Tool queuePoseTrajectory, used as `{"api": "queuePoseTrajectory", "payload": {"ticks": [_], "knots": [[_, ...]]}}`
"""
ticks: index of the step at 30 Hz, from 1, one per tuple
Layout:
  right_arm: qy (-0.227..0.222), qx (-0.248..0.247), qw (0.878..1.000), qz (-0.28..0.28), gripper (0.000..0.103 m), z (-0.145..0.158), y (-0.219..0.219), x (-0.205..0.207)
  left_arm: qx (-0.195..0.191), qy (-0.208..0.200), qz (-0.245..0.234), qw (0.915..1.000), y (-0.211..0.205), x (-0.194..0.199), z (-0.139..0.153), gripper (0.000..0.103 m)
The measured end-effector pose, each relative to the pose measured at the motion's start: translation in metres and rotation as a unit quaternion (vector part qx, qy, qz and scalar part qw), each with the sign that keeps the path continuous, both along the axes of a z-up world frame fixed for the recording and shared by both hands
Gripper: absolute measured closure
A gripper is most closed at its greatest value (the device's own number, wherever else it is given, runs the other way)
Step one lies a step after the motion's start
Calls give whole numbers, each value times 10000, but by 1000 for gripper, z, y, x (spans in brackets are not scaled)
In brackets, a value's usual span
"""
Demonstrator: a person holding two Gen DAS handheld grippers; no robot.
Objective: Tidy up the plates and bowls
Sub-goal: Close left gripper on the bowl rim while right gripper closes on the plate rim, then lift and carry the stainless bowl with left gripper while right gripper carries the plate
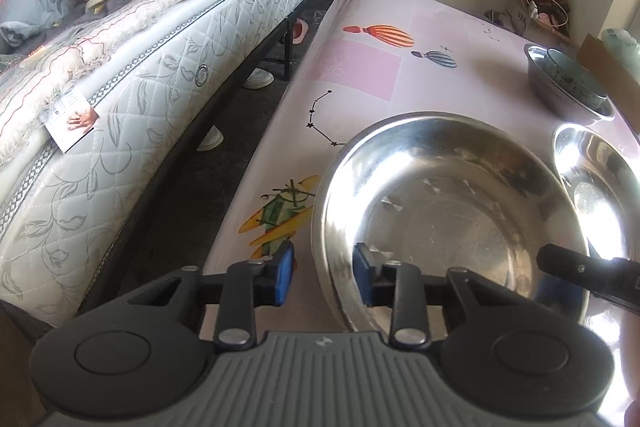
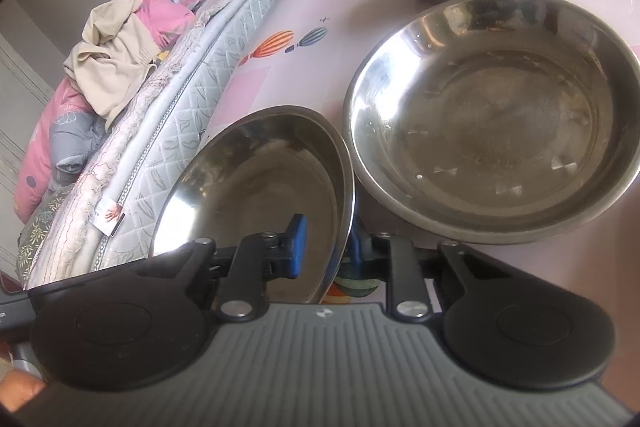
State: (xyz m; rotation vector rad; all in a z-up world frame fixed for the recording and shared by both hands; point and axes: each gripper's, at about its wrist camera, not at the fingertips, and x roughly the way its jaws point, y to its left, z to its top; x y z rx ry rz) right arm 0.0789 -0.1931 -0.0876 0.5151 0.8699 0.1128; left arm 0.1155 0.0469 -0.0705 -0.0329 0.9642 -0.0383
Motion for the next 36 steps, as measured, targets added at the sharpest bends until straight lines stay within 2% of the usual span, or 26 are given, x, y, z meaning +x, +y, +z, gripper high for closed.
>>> {"api": "queuePoseTrajectory", "payload": {"ticks": [3,10,18,22,36], "knots": [[48,-1,10000,12,86,-3,2,5,-50,4,-48,10000,-1,0,-1,80],[127,71,9999,24,94,-7,1,8,-200,-23,22,9998,5,-3,-1,79],[151,130,9998,16,94,-9,0,7,-99,-61,-74,9999,0,-3,0,78],[194,181,9996,21,94,-8,-5,1,-278,18,-84,9996,5,-7,1,79],[304,138,9993,171,94,-5,-4,-28,-435,205,-218,9986,12,-40,4,79]]}}
